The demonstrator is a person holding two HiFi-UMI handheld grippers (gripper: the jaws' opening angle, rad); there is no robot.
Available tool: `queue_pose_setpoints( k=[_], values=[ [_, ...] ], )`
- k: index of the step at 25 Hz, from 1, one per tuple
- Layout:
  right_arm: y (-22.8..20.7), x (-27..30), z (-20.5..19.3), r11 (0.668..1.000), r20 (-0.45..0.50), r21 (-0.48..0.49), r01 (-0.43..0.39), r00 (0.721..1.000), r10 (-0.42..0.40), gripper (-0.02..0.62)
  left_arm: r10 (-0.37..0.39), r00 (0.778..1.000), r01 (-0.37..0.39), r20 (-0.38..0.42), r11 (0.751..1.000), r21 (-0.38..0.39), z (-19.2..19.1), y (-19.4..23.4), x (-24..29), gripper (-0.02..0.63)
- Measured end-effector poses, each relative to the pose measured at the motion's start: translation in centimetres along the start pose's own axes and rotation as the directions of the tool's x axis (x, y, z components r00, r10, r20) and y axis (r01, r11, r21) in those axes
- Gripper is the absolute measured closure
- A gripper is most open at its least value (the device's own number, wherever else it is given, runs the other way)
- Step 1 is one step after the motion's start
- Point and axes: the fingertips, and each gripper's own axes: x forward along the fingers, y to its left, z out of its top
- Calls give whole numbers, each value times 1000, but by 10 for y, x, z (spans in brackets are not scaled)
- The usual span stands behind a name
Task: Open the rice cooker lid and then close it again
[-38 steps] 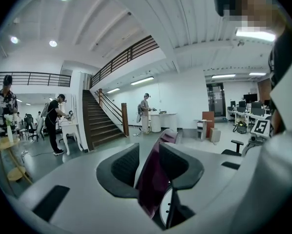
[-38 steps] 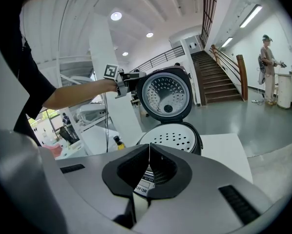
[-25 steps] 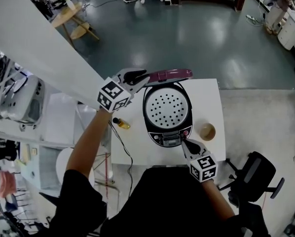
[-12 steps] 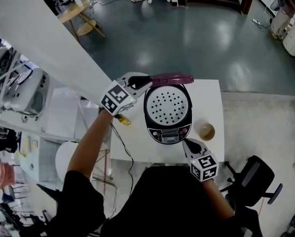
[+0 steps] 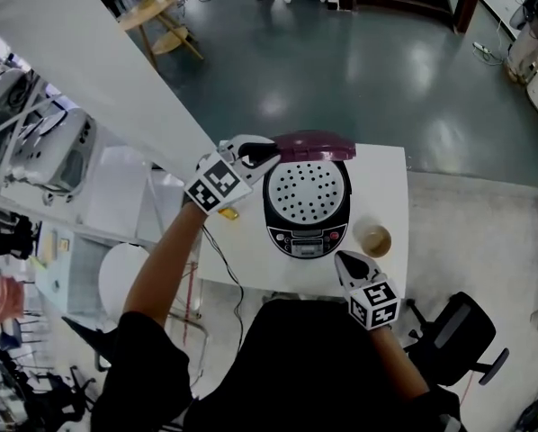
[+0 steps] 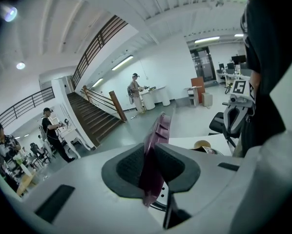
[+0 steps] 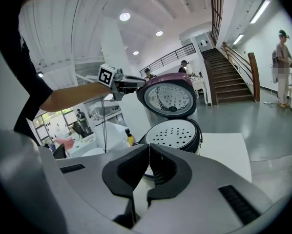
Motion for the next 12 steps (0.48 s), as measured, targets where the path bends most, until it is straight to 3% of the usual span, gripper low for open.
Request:
queue_pose_setpoints(
  k=[12],
  values=[
    [-12, -3, -2, 996, -33, -48, -81, 996, 80, 595, 38, 998, -39, -45, 999, -14, -4, -28, -1, 543]
  ],
)
